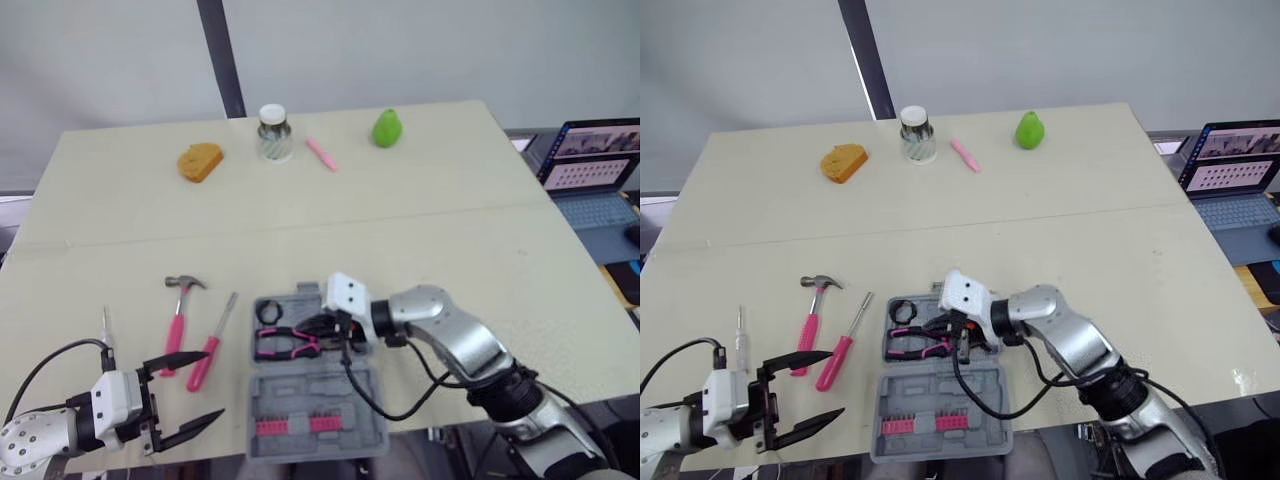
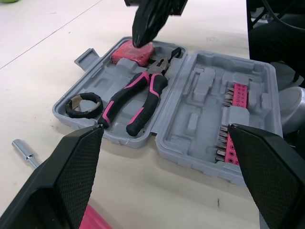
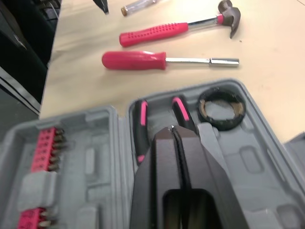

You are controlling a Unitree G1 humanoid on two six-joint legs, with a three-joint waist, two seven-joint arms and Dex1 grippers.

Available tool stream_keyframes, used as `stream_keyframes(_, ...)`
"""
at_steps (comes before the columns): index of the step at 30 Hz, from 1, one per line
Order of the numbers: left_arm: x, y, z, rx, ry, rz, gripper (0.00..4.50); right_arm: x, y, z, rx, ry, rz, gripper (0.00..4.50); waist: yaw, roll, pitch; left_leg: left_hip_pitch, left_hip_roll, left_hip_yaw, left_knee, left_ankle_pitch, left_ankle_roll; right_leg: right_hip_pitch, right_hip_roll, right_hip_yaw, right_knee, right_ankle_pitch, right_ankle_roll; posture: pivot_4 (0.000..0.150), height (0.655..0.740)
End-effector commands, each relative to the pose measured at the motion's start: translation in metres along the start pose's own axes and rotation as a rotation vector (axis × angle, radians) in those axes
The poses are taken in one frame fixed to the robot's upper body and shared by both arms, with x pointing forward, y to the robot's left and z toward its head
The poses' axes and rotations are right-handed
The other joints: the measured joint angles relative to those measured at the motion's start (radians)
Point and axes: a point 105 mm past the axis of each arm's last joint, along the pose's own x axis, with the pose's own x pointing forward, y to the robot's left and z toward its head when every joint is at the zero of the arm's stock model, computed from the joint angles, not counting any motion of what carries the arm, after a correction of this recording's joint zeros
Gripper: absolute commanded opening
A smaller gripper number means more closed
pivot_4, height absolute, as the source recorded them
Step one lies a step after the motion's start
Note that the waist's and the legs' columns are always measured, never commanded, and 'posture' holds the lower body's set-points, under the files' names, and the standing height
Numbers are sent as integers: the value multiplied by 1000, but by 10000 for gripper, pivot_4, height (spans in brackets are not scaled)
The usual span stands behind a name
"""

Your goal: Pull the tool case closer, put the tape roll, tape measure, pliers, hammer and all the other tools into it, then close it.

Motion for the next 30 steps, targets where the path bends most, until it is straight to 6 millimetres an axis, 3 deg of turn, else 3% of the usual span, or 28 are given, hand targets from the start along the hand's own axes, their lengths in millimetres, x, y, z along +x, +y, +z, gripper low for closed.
stream_keyframes(1,-1,-1,5,17,-8,-10,45000,3,2,1,-45,-29,15,504,-1,0,0,0,0,0,0,0,0,0,0,0,0,0,0,1500,7159)
stream_keyframes(17,-2,-3,6,14,-1,-16,45000,19,10,-22,-49,-7,69,504,-1,0,0,1,0,0,0,0,0,0,0,0,0,0,0,1500,7159)
stream_keyframes(30,-1,-2,9,14,1,-17,45000,27,9,-60,-33,111,50,504,-2,-4,-4,4,1,0,-1,1,-1,2,1,0,1,0,-1,1500,7159)
